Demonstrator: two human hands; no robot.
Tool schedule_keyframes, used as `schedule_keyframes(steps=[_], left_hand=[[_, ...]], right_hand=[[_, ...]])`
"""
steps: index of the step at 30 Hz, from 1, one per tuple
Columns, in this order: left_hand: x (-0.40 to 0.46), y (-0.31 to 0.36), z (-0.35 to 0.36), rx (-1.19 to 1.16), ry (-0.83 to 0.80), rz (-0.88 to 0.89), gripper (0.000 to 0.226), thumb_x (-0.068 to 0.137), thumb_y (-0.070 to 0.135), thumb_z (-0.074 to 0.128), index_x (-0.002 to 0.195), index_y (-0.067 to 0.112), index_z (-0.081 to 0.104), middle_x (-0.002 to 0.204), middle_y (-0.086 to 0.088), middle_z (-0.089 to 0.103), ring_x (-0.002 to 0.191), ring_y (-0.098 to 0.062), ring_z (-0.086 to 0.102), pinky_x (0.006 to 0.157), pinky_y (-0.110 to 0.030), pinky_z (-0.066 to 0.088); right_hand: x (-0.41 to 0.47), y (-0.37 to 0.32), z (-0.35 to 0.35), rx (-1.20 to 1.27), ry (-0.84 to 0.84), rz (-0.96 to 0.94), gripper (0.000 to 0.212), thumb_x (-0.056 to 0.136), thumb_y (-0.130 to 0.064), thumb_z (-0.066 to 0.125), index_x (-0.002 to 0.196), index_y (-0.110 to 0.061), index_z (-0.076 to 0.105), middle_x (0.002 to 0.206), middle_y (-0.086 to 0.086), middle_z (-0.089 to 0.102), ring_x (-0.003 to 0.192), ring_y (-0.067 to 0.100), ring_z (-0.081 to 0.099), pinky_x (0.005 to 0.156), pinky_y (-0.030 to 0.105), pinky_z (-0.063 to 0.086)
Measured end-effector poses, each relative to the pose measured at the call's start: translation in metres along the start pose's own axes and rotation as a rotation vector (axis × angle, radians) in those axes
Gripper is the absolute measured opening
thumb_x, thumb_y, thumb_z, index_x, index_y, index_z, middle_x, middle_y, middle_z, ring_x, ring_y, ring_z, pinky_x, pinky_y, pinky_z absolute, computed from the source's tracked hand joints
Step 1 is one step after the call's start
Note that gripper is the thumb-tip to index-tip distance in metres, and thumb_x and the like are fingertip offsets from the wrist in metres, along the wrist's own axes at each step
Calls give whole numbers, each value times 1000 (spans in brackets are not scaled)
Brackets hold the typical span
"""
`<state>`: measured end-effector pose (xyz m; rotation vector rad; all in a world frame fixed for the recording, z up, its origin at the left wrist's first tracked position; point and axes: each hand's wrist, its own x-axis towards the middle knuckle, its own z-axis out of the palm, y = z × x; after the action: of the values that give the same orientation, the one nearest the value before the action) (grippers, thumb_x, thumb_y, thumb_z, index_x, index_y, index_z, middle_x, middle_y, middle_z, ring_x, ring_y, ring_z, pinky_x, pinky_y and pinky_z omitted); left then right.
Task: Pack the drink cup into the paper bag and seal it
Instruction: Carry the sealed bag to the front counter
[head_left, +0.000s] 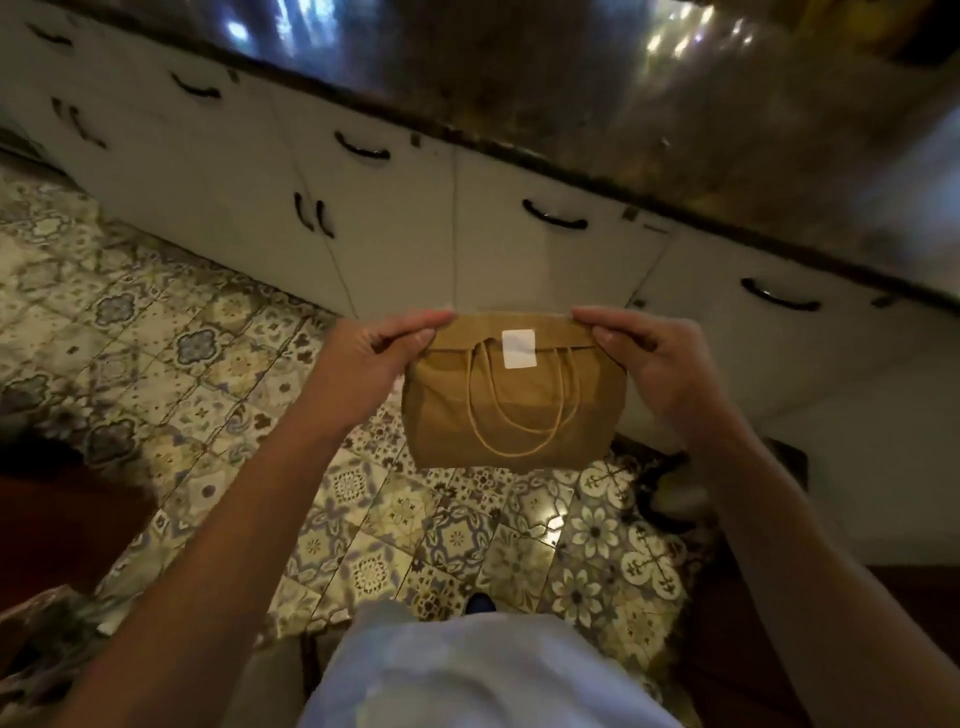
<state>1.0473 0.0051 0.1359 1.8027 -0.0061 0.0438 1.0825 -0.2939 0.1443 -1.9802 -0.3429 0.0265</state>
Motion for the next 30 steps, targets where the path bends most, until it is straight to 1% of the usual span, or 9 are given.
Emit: schedule_keyframes(steps=[2, 5, 7, 9, 11, 16, 21, 25, 30], left_hand=[[36, 11, 22, 22, -62, 39, 37, 99, -1, 61, 112, 32, 74, 97, 37, 73, 101, 12, 69, 86, -6, 51], [89, 25, 47, 29, -140, 103, 36, 99, 1, 62, 114, 32, 73, 100, 36, 74, 105, 9, 69, 92, -11, 53], [122, 32, 61, 21, -196, 130, 38, 99, 3, 62, 115, 35, 74, 104, 34, 74, 110, 4, 69, 96, -14, 53], [152, 39, 73, 28, -245, 172, 44, 100, 7, 62, 111, 48, 74, 107, 34, 74, 112, 3, 69, 95, -13, 52], [185, 46, 83, 38, -278, 224, 46, 101, 10, 62, 108, 54, 73, 107, 37, 72, 112, 5, 68, 94, -11, 52], [276, 69, 103, 29, -384, 308, 40, 101, 8, 61, 112, 45, 72, 106, 40, 71, 111, 7, 67, 91, -11, 53], [361, 102, 121, 18, -491, 429, 46, 102, 11, 61, 132, 45, 61, 108, 49, 64, 106, 17, 64, 83, -1, 48], [419, 120, 140, -11, -542, 452, 53, 102, 15, 62, 146, 42, 51, 116, 45, 64, 112, 13, 64, 85, -3, 50], [481, 133, 171, -60, -569, 471, 56, 101, 13, 63, 145, 45, 51, 131, 35, 56, 121, 11, 60, 89, -7, 51]], right_hand=[[9, 10, -27, -58, 61, -55, 33, 101, 6, 58, 129, -10, 67, 114, -7, 73, 99, -10, 70, 81, 8, 54], [26, 23, -61, -76, 140, -73, 32, 100, 11, 55, 130, 4, 64, 119, -1, 70, 101, -8, 70, 83, 11, 55], [38, 28, -78, -56, 208, -51, 32, 100, 11, 54, 131, 8, 64, 121, 6, 70, 104, 0, 71, 87, 17, 56], [52, 30, -91, -64, 281, -48, 33, 100, 10, 55, 131, 3, 64, 123, 11, 71, 108, 11, 71, 92, 23, 57], [68, 31, -102, -73, 349, -29, 33, 101, 7, 56, 130, -7, 66, 120, 7, 73, 111, 15, 72, 95, 28, 58], [117, 29, -129, -113, 505, 10, 34, 103, -1, 59, 122, -25, 73, 105, -25, 77, 106, 6, 74, 91, 25, 60], [171, 24, -158, -124, 651, 7, 36, 102, -8, 62, 116, -37, 78, 108, -8, 81, 105, 18, 76, 90, 37, 62], [208, 21, -184, -186, 738, 23, 36, 102, -15, 62, 113, -46, 78, 105, -22, 79, 102, 7, 74, 88, 26, 59], [259, 37, -222, -203, 787, 35, 34, 102, -20, 62, 116, -47, 77, 109, -14, 79, 106, 11, 74, 91, 38, 61]])
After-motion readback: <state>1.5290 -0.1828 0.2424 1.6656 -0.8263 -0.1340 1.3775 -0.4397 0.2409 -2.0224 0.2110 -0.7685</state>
